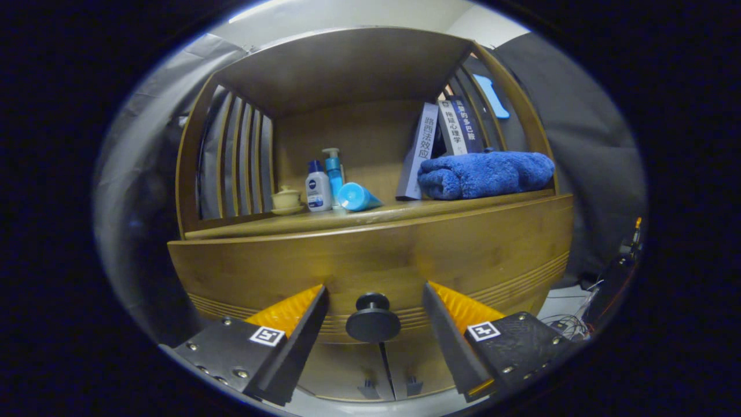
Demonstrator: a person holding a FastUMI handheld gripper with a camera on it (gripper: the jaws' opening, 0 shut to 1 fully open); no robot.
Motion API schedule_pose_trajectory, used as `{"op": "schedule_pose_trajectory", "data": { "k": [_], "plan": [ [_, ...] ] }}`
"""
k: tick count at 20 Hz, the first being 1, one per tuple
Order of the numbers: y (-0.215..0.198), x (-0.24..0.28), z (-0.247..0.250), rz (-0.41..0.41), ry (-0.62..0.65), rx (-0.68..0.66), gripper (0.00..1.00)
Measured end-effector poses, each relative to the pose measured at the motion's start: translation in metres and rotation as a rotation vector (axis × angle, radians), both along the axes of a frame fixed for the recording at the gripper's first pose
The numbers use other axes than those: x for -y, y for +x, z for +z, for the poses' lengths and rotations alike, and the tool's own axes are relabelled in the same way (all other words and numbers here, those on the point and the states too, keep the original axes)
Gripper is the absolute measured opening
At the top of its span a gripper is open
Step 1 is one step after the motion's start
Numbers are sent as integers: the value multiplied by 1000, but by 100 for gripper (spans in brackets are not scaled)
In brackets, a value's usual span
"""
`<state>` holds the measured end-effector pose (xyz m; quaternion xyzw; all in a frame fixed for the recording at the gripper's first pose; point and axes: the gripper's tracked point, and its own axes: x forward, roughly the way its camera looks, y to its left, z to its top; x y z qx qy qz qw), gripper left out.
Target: Pull open the drawer, take out the items inside it, and place them on the countertop above the cabinet.
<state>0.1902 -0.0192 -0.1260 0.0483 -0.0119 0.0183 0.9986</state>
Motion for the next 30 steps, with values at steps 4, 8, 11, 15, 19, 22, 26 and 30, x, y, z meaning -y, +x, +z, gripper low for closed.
{"op": "schedule_pose_trajectory", "data": {
  "k": [4, 8, 11, 15, 19, 22, 26, 30],
  "plan": [
    [11, -2, 0, 2, 10, -14, 99],
    [12, -4, 0, -2, 6, -20, 99],
    [7, 11, -9, -64, 37, -76, 99],
    [-7, 9, -13, -66, 18, -97, 99],
    [-32, 15, 3, -96, -28, -100, 99],
    [-56, 16, 28, -110, -59, -112, 99],
    [-96, 8, 55, -122, -130, -144, 99],
    [-135, -17, 67, -89, -167, -154, 99]
  ]
}}
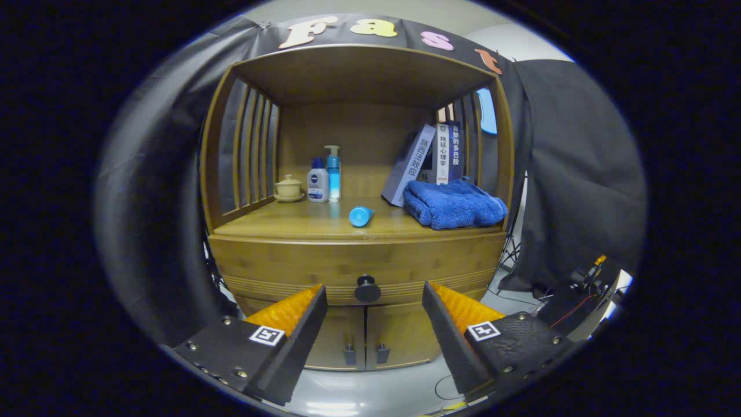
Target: Pull open the drawer, take out the items inside it, and place them on the countertop above the cabinet.
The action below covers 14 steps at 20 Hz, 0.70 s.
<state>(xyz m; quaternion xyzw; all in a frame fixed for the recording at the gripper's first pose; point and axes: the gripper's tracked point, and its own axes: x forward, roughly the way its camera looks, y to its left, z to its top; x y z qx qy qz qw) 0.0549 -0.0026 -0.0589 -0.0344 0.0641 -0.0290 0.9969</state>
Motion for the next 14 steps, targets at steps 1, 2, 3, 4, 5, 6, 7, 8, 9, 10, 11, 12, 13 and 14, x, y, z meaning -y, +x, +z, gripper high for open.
{"op": "schedule_pose_trajectory", "data": {
  "k": [1, 2, 3, 4, 5, 6, 7, 8, 9, 10, 11, 12, 13, 14],
  "plan": [
    [-6, -5, 6, 15, -6, 0, 99],
    [-10, -6, 11, 24, -10, 2, 99],
    [-15, -8, 18, 28, -19, 8, 99],
    [-19, -8, 27, 29, -19, 22, 99],
    [-22, -10, 36, 32, -12, 39, 99],
    [-26, -13, 44, 41, 2, 61, 99],
    [-29, -14, 54, 42, 14, 80, 99],
    [-32, -11, 59, 33, 24, 99, 99],
    [-37, -8, 65, 24, 31, 116, 99],
    [-42, -5, 71, 12, 37, 134, 99],
    [-48, -2, 74, 4, 38, 146, 99],
    [-51, 0, 75, -6, 39, 156, 99],
    [-56, 3, 78, -13, 43, 168, 99],
    [-58, 4, 81, -16, 53, 182, 99]
  ]
}}
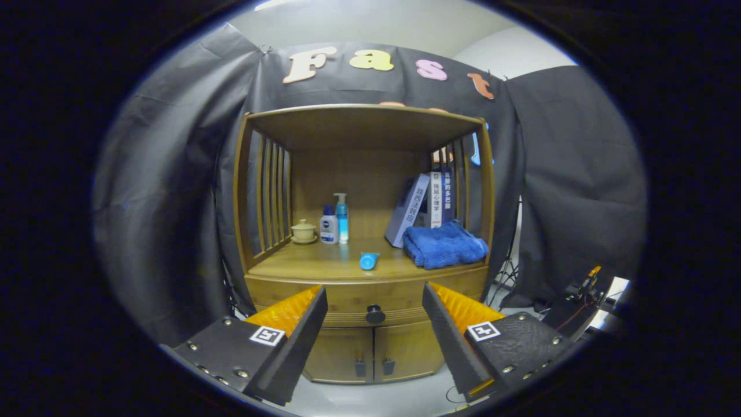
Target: Pull open the drawer, take out the items inside it, and place them on the countertop above the cabinet.
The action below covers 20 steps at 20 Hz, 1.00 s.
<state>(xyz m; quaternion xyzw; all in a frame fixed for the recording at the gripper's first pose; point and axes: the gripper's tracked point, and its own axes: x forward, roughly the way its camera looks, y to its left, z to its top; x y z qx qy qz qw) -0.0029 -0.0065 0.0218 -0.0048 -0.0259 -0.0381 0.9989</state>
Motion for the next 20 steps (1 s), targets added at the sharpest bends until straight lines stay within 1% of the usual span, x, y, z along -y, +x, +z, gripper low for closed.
{"op": "schedule_pose_trajectory", "data": {
  "k": [3, 7, 14, 17, 20],
  "plan": [
    [-7, 10, 6, -26, 9, 26, 99],
    [-11, 15, 6, -34, -2, 39, 99],
    [-3, 18, -15, -37, 13, -17, 99],
    [1, 16, -23, -42, -17, -56, 99],
    [5, 6, -25, -28, -46, -72, 99]
  ]
}}
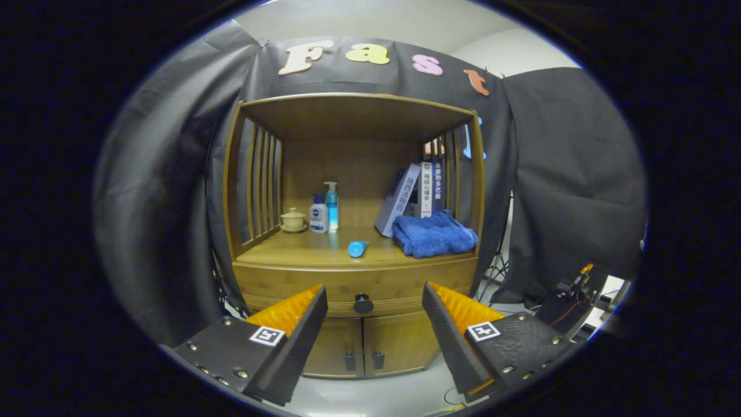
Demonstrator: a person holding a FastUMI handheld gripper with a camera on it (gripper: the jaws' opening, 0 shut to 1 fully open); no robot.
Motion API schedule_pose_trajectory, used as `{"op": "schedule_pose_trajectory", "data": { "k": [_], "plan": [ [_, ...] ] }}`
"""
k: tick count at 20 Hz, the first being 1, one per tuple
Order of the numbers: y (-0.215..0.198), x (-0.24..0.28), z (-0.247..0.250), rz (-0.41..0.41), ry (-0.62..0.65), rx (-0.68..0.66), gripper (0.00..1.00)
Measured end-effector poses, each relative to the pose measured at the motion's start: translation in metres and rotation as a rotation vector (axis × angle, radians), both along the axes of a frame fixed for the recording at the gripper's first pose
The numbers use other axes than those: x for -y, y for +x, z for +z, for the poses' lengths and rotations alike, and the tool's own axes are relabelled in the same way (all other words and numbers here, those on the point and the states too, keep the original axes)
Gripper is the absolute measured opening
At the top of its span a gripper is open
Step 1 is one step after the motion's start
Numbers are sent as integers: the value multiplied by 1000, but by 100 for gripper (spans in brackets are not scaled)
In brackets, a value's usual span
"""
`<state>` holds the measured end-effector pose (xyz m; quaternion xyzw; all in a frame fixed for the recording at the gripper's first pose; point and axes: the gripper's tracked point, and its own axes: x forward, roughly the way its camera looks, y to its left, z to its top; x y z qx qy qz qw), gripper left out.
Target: Pull open the drawer, take out the items inside it, and place them on the countertop above the cabinet.
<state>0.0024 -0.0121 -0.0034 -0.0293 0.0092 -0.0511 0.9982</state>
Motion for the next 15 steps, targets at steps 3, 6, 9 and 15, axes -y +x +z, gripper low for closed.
{"op": "schedule_pose_trajectory", "data": {
  "k": [3, 6, 9, 15],
  "plan": [
    [1, -19, 7, 69, -5, 25, 99],
    [-1, -28, 23, 134, 14, 97, 99],
    [-12, -8, 32, 111, 17, 117, 99],
    [-32, 42, 35, 70, 30, 50, 99]
  ]
}}
